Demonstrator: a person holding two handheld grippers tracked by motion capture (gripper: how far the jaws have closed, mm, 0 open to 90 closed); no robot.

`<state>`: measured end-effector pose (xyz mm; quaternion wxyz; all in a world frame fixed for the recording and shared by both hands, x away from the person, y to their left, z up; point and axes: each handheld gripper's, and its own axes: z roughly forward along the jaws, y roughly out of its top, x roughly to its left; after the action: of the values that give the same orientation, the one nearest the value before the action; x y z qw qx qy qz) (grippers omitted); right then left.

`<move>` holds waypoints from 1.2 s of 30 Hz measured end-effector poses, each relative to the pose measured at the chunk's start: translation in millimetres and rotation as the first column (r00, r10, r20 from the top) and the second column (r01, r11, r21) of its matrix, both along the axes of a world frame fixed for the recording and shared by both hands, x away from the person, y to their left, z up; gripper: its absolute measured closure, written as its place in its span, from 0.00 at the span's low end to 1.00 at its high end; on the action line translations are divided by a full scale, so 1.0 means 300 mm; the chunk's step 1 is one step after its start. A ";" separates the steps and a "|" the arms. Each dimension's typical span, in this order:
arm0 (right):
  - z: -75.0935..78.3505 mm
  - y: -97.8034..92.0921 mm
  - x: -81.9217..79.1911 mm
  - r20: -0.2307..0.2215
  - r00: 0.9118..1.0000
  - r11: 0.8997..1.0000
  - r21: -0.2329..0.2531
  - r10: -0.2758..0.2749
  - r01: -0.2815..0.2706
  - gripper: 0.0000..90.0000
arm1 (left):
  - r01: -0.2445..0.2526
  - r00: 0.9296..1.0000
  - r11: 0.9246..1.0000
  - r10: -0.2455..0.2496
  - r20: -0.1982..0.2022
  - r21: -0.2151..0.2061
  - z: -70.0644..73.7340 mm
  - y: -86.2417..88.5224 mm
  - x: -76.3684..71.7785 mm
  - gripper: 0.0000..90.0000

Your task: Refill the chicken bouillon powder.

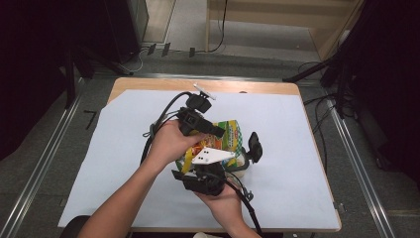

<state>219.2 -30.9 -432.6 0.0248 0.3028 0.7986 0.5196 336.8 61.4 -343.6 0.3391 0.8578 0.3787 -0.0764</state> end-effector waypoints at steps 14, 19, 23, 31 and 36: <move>-0.059 0.012 -0.001 0.029 0.999 0.999 -0.039 0.026 -0.025 0.64 | 0.029 0.999 1.000 -0.029 -0.016 0.001 -0.003 0.049 -0.023 0.92; -0.080 0.021 -0.004 0.036 0.998 0.998 -0.054 0.044 -0.042 0.60 | 0.046 0.999 0.999 -0.046 -0.017 -0.006 -0.018 0.064 -0.025 0.92; -0.096 0.026 -0.007 0.035 0.998 0.997 -0.059 0.057 -0.055 0.58 | 0.067 0.997 0.998 -0.068 -0.026 -0.006 -0.034 0.061 -0.021 0.89; -0.135 0.023 -0.005 0.023 0.998 0.995 -0.072 0.066 -0.064 0.55 | 0.093 0.994 0.996 -0.094 -0.050 -0.010 -0.080 0.043 -0.002 0.89; -0.158 0.030 0.000 0.022 0.998 0.992 -0.106 0.064 -0.061 0.53 | 0.111 0.993 0.994 -0.112 -0.037 -0.019 -0.095 0.046 0.007 0.91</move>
<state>219.3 -21.9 -480.0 0.0347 0.2694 0.8336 0.4809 338.9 75.2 -372.1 0.3342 0.8731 0.3358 -0.1146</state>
